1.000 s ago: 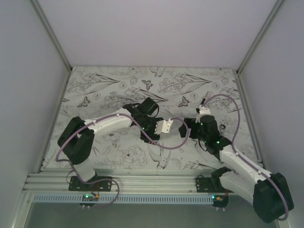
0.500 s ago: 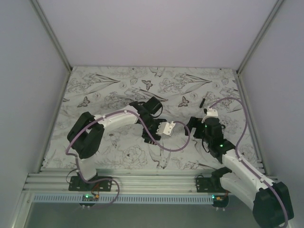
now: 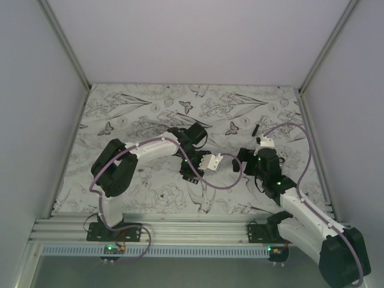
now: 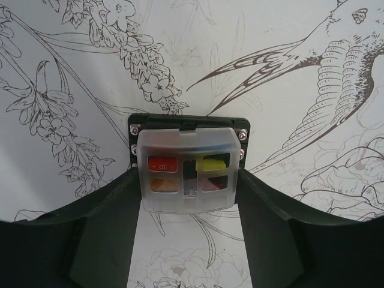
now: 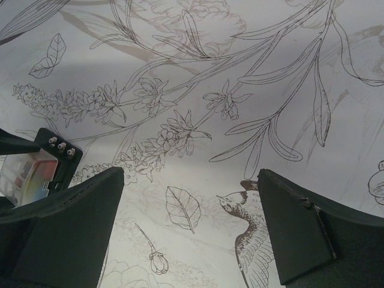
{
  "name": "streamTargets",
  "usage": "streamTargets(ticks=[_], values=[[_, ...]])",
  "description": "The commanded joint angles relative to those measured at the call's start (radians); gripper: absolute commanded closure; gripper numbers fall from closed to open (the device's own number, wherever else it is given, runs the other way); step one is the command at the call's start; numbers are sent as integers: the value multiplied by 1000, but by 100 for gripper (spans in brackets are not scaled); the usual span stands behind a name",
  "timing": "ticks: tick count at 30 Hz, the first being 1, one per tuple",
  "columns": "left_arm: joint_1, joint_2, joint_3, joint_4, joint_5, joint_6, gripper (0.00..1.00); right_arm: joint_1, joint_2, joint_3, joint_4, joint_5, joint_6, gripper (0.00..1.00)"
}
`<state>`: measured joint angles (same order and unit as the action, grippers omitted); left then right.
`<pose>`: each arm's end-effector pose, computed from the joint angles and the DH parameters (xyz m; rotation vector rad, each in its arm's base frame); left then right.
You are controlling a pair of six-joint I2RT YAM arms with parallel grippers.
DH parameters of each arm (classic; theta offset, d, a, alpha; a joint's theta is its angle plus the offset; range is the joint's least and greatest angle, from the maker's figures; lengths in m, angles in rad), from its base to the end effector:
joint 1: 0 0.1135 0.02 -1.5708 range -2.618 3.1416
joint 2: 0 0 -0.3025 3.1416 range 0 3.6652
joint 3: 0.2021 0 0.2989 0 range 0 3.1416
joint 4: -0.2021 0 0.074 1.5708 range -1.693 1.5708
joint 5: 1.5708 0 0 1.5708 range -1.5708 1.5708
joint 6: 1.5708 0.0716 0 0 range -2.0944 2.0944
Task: Snap on the fuse box
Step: Close the fuse box cover on the fuse box base.
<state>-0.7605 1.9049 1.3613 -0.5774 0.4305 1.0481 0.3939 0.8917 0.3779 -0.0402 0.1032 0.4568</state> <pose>0.3136 -0.3396 0.1739 2.1232 1.5046 -0.4772 0.2226 0.0845 0.1808 0.1292 2.1430 0.3925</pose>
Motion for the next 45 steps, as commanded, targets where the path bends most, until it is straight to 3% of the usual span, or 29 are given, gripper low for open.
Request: streamTargets(ticks=[1, 2, 3, 5, 12, 18, 31, 45], values=[[-16, 17, 22, -52, 26, 17, 37, -10, 10, 10, 28, -23, 3, 1], [-19, 17, 22, -52, 22, 18, 27, -10, 13, 10, 32, -34, 2, 1], [-22, 15, 22, -53, 19, 19, 8, -10, 17, 10, 35, -45, 2, 1], [-25, 7, 20, -53, 22, 19, 0, -10, 22, 8, 47, -72, 2, 1], [-26, -73, 13, -49, 20, -42, 0, -9, 73, 12, 101, -194, 17, 1], [-26, -181, -53, 24, -18, -204, 0, 27, 158, 64, 123, -291, -1, 7], [0, -424, -329, 377, -376, -915, 0, 234, 464, 244, 157, -267, 58, 20], [141, -624, -564, 417, -411, -1476, 0, 275, 666, 357, 150, -242, 110, 35]])
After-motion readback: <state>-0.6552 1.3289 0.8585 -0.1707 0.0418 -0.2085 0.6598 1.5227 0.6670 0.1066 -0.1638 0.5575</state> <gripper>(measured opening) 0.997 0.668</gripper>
